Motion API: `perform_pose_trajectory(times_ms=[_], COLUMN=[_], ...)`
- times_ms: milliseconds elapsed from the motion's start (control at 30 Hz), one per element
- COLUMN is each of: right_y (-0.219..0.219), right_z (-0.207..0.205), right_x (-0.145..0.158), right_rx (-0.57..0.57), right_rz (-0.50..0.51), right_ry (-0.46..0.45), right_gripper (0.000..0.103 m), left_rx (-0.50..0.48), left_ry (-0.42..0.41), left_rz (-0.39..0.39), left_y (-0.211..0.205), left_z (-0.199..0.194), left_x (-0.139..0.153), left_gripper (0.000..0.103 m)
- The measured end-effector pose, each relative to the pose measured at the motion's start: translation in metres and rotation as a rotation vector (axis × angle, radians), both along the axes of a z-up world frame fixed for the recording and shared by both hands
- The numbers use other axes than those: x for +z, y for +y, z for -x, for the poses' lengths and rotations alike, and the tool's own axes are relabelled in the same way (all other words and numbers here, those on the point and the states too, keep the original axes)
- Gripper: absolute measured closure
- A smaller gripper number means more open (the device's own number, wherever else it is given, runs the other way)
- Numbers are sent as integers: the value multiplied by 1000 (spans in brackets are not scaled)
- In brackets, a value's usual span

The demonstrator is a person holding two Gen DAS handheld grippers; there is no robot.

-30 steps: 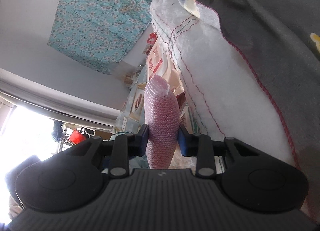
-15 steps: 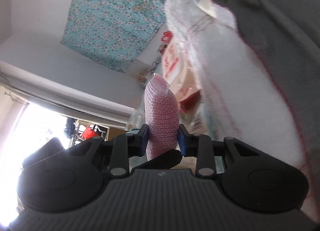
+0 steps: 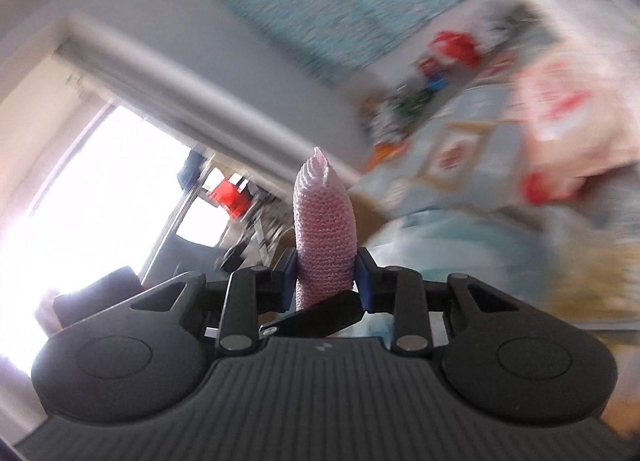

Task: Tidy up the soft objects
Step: 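Lift the pink mesh pad and carry it to the cardboard box, then lower the pink mesh pad into the box and open the right tool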

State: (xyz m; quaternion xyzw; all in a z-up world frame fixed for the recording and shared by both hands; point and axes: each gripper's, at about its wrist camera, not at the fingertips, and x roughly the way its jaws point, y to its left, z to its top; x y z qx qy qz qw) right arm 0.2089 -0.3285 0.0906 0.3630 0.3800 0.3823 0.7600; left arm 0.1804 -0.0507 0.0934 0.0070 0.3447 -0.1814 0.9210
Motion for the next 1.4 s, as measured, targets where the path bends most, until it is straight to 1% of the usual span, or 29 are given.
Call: perform_pose_trajectory(times_ms=[67, 133, 200, 267, 367, 467, 500, 567, 600, 700, 767, 867, 933, 1000, 1033, 1133, 1200, 1300, 1333, 1400], right_y=[39, 85, 131, 178, 246, 296, 310, 337, 348, 364, 366, 366, 373, 378, 379, 382, 384, 386, 388, 391], right_z=[-5, -11, -17, -22, -24, -26, -25, -21, -20, -25, -29, -38, -48, -50, -51, -54, -54, -57, -57, -56], right_x=[10, 19, 20, 18, 10, -1, -5, -10, -12, -24, -33, -53, -68, -73, -73, -80, -82, -89, -91, -93], right_rx=[73, 145, 219, 286, 368, 423, 448, 484, 495, 496, 483, 477, 472, 470, 469, 484, 484, 484, 485, 478], right_rz=[4, 32, 53, 98, 215, 313, 340, 410, 445, 508, 526, 549, 581, 592, 590, 546, 532, 471, 479, 525], right_ry=[-9, -17, 7, 35, 56, 83, 96, 107, 108, 133, 177, 246, 270, 277, 283, 340, 346, 371, 372, 363], right_gripper=[74, 74, 74, 74, 74, 75, 75, 75, 75, 74, 74, 74, 74, 74, 74, 74, 74, 74, 74, 70], left_rx=[62, 134, 208, 287, 384, 489, 508, 539, 551, 567, 574, 578, 580, 577, 576, 570, 568, 575, 577, 583], left_ry=[-7, -6, 5, 38, 115, 154, 170, 165, 149, 126, 122, 123, 122, 122, 123, 121, 116, 113, 115, 122], left_rz=[14, 18, 8, 7, 45, 68, 82, 95, 81, 45, 52, 63, 68, 74, 78, 87, 92, 90, 91, 95], left_y=[34, 71, 104, 139, 186, 224, 235, 249, 254, 264, 266, 273, 275, 275, 276, 279, 280, 282, 284, 286], left_z=[9, 17, 24, 27, 28, 33, 35, 41, 44, 55, 60, 63, 65, 65, 65, 66, 68, 69, 68, 67], left_x=[5, 6, 1, -10, -29, -41, -45, -49, -49, -49, -51, -52, -54, -57, -58, -59, -58, -58, -60, -61], left_gripper=[13, 13, 13, 13, 13, 13, 13, 13, 13, 12, 12, 12, 12, 12, 12, 12, 12, 12, 12, 12])
